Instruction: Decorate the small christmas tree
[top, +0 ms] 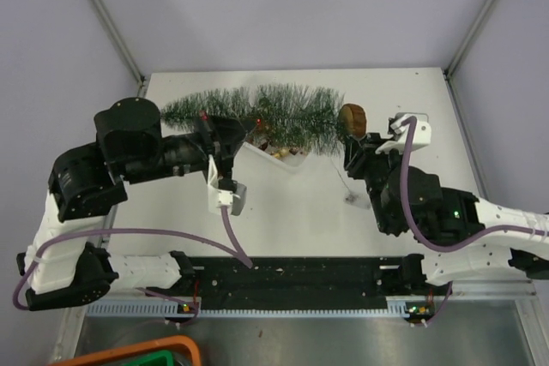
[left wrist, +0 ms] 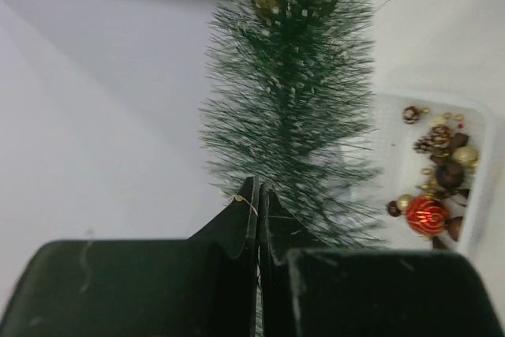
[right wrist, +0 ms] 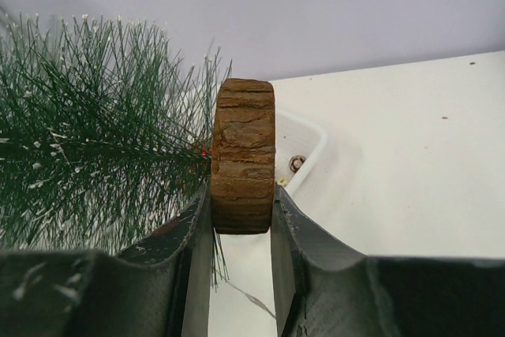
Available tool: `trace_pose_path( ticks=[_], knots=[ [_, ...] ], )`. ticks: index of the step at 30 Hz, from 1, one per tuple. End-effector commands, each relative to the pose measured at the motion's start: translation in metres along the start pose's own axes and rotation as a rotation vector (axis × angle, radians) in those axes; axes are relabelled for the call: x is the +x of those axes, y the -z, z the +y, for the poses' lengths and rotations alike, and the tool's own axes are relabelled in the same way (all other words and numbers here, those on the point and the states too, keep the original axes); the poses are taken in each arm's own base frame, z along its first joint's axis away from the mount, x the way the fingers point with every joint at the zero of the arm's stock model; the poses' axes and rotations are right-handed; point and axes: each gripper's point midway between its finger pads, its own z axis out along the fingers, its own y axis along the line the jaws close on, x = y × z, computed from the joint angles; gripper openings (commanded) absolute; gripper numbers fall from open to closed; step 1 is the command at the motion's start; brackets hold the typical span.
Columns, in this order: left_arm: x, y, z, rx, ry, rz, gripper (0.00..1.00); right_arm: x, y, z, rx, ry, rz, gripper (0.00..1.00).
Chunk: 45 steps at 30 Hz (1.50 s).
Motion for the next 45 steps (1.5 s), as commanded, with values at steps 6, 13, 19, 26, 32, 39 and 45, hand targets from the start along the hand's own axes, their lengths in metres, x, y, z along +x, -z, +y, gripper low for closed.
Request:
trace_pose_path(
  ticks=[6,13,19,26,32,39,45],
  knots=[
    [-0.015,0.0,0.092,-0.31,-0.191,0.0,0.0,0.036,0.016,0.002,-0.193,-0.061,0.118,0.0],
    [-0.012,0.003,0.082,-0.309,-0.045,0.004,0.11,0.036,0.031,-0.019,-0.332,-0.177,0.125,0.0],
    [-0.013,0.003,0.064,-0.265,0.121,0.007,0.25,0.0,0.042,-0.03,-0.442,-0.319,0.061,0.0],
    [-0.004,0.0,0.057,-0.265,0.294,0.048,0.36,-0.014,0.054,-0.007,-0.579,-0.284,0.052,0.0],
    [0.007,0.007,0.056,-0.295,0.579,0.124,0.73,-0.03,0.057,-0.025,-0.587,-0.339,0.012,0.0],
    [0.007,0.024,0.023,-0.216,0.678,0.147,0.91,-0.046,0.052,-0.072,-0.488,-0.427,-0.032,0.0],
    [0.013,0.036,0.05,-0.399,0.687,0.121,0.89,-0.046,0.047,-0.085,-0.421,-0.434,-0.037,0.0]
  ],
)
